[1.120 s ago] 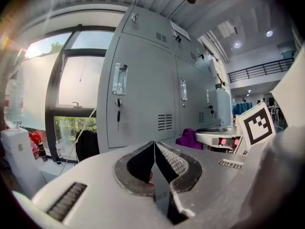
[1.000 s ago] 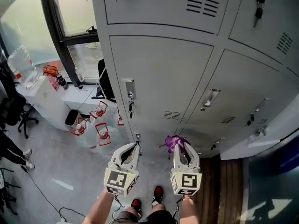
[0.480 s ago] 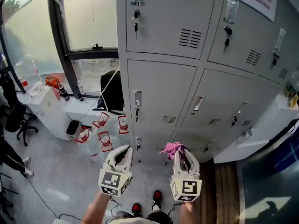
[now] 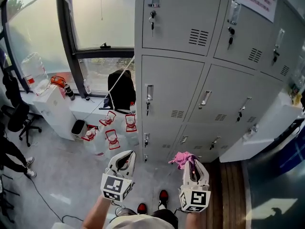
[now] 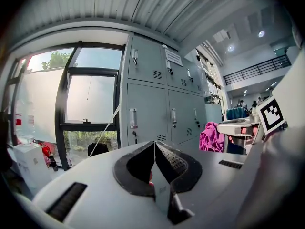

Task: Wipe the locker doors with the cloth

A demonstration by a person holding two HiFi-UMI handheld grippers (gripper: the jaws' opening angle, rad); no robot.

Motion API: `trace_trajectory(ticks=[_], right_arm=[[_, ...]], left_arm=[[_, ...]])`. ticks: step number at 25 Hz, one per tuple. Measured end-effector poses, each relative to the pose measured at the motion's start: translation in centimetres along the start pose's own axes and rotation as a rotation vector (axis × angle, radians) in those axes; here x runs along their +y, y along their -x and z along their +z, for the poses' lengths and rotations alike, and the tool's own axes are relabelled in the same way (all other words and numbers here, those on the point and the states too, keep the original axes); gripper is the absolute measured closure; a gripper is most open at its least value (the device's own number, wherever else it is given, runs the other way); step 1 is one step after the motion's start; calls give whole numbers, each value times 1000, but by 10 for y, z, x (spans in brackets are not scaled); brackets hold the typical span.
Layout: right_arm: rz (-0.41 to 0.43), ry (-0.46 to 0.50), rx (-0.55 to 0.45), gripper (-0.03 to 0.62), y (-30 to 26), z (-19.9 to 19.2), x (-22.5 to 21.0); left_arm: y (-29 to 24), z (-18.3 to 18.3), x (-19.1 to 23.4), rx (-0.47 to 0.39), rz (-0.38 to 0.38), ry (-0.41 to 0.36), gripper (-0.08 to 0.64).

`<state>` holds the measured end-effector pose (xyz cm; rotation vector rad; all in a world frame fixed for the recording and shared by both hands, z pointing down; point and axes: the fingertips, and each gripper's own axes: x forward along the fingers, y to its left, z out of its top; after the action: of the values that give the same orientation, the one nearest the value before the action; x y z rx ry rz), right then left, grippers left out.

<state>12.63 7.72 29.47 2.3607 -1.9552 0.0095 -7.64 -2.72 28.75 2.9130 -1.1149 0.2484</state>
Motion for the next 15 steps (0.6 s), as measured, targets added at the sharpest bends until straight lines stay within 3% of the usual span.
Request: trace_trajectory(ticks=[15], right_arm=[[5, -9, -13, 497, 37, -1, 18]], left_arm=[[37, -13, -1, 17, 3, 10, 533]])
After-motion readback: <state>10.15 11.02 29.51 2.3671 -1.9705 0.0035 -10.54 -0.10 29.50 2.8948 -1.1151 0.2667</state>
